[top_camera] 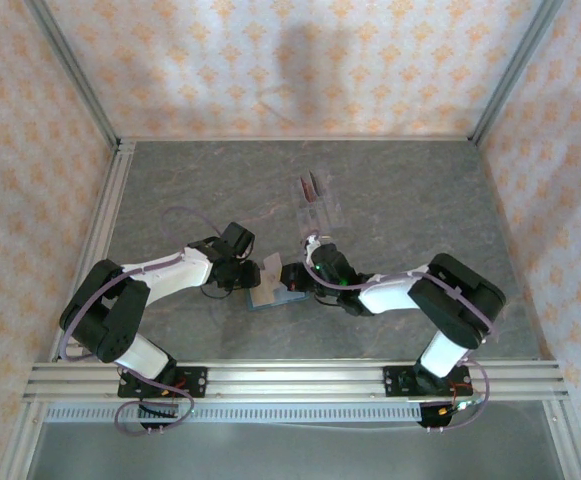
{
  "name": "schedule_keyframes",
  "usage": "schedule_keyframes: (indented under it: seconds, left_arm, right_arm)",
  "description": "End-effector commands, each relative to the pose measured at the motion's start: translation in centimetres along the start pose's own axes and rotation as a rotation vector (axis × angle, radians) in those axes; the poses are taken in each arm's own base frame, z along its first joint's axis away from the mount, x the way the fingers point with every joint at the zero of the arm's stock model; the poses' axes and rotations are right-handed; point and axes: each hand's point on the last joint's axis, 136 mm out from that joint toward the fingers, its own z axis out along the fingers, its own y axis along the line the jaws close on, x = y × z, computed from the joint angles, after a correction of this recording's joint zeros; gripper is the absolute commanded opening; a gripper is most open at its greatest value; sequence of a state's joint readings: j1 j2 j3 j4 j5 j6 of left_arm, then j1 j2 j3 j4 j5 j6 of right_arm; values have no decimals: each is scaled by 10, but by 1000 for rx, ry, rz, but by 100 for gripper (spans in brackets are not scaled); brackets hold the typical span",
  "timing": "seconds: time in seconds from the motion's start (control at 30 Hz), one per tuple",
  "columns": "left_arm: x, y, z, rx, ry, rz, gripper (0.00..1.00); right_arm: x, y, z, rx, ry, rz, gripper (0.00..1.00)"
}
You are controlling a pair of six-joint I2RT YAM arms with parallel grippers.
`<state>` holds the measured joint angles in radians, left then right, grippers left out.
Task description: Put the credit cards into the card holder
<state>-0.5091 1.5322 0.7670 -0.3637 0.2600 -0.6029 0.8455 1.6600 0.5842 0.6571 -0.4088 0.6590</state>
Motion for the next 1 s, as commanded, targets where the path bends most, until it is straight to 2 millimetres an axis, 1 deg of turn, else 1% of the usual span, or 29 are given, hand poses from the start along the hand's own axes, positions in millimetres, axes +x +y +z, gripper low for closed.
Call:
schedule_keyframes:
  seconds: [0.0, 0.27, 0.47, 0.8, 0.97]
  left_arm:
    - [5, 2, 3, -20, 22, 15, 35]
    - [7, 3, 4, -22, 28, 15, 36]
    - [6, 2, 4, -21, 26, 16, 35]
    - [6, 3, 3, -22, 24, 15, 35]
    - [6, 3, 2, -21, 23, 14, 35]
  right_arm:
    - [-2, 8, 4, -51, -21, 11, 0]
    - [11, -4, 11, -24, 1, 12, 0]
    - [19, -3, 15, -28, 23, 9, 0]
    - [38, -6, 15, -19, 46, 18, 0]
    - [42, -16, 13, 11, 43, 23, 0]
